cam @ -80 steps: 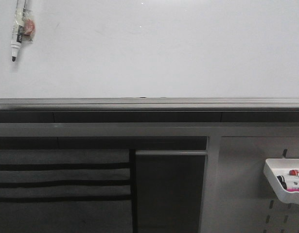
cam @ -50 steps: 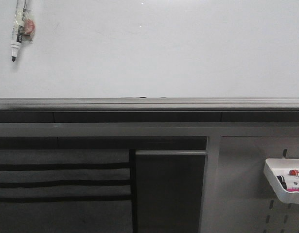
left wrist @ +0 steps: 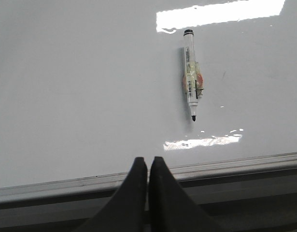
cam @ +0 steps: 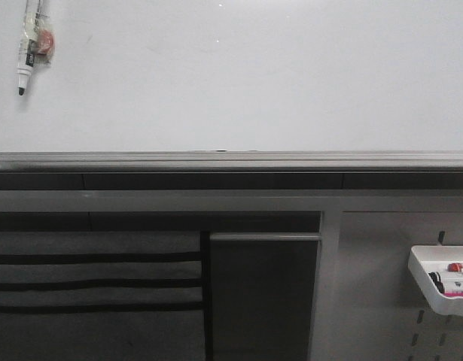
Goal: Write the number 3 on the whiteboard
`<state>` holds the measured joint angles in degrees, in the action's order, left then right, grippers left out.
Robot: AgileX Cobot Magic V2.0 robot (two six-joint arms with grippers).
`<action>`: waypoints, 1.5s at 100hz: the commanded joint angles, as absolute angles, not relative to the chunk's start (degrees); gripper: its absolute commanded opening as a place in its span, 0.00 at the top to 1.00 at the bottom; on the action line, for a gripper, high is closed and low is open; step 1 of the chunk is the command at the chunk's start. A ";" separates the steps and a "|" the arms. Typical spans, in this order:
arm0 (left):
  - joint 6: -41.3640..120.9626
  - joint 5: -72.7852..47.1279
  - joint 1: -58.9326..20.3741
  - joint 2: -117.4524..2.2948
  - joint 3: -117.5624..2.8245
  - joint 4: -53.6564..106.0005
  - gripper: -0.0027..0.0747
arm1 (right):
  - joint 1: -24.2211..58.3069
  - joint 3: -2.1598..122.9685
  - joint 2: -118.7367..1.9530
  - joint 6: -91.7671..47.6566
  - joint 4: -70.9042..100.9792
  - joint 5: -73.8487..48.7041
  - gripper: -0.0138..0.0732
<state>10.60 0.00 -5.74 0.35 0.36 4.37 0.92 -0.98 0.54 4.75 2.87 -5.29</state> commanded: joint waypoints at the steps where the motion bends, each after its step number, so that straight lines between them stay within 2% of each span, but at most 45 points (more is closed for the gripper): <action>1: 10.06 4.16 -5.62 2.14 0.49 4.92 0.99 | 0.54 -2.15 1.70 3.98 1.27 0.00 0.93; 54: 10.06 4.16 -5.62 2.14 0.49 4.92 0.99 | 0.54 -2.15 1.70 3.58 -2.63 -1.44 0.93; 80: 10.06 8.35 -5.62 2.14 -1.69 11.31 0.99 | 0.54 0.09 1.70 3.58 -2.63 4.39 0.93; 100: 10.06 -0.31 -5.62 0.80 -14.02 13.80 0.99 | 0.67 12.32 0.14 3.58 -2.13 -7.02 0.93; 122: 10.15 -15.48 -5.62 -10.28 -32.44 9.86 0.99 | 0.67 29.58 -10.55 2.04 -2.13 -21.17 0.93; 134: 10.15 -19.12 -5.62 -15.11 -38.97 9.49 0.99 | 0.67 35.19 -15.99 2.04 -2.13 -22.12 0.93; 150: 10.15 -18.55 -5.62 -17.31 -39.34 9.49 0.99 | 0.67 35.98 -17.33 2.04 -2.13 -21.15 0.93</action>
<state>10.60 -21.67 -5.74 -15.53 -37.63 9.34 0.92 33.91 -15.96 2.64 -1.80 -25.14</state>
